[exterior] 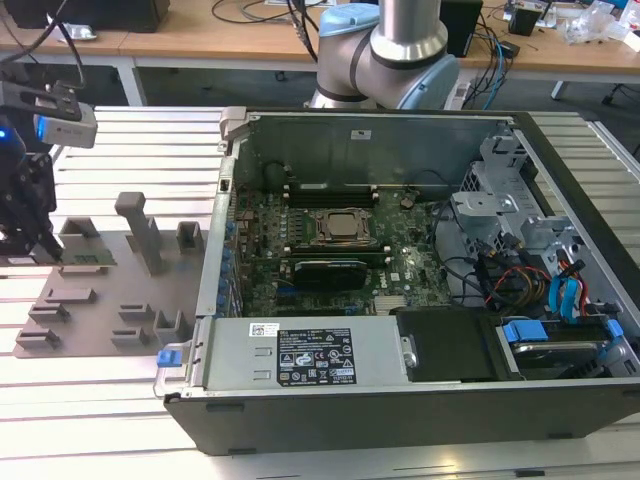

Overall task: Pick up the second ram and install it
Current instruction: 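Pick up the second ram and move it above second insertion slot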

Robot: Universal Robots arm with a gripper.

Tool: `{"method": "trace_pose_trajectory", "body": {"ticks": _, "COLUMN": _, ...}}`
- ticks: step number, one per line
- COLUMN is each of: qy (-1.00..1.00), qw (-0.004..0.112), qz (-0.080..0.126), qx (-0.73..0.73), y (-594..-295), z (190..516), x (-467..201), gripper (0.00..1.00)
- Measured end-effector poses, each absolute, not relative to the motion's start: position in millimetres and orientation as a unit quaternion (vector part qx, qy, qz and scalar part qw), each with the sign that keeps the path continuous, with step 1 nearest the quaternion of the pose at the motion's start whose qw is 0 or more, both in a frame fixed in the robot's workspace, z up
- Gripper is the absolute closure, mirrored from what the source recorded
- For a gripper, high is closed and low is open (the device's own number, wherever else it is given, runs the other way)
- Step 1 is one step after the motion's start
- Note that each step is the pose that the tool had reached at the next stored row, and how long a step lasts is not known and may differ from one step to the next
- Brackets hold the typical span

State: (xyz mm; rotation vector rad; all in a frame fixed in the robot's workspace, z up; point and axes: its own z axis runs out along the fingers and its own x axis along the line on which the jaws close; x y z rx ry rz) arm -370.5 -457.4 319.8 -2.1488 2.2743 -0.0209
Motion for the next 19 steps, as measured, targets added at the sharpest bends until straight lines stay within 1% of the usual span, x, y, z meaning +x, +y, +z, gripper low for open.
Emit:
{"method": "trace_pose_trajectory", "body": {"ticks": 1, "qy": 0.727, "qw": 0.006, "qz": -0.007, "qx": -0.687, "y": -457.3, "z": 327.6, "x": -370.5, "gripper": 0.87}}
{"method": "trace_pose_trajectory", "body": {"ticks": 7, "qy": 0.727, "qw": 0.006, "qz": -0.007, "qx": -0.687, "y": -457.3, "z": 351.3, "x": -370.4, "gripper": 0.87}}
{"method": "trace_pose_trajectory", "body": {"ticks": 15, "qy": 0.727, "qw": 0.006, "qz": -0.007, "qx": -0.687, "y": -457.4, "z": 377.8, "x": -370.3, "gripper": 0.87}}
{"method": "trace_pose_trajectory", "body": {"ticks": 19, "qy": 0.727, "qw": 0.006, "qz": -0.007, "qx": -0.687, "y": -457.4, "z": 406.9, "x": -370.3, "gripper": 0.87}}
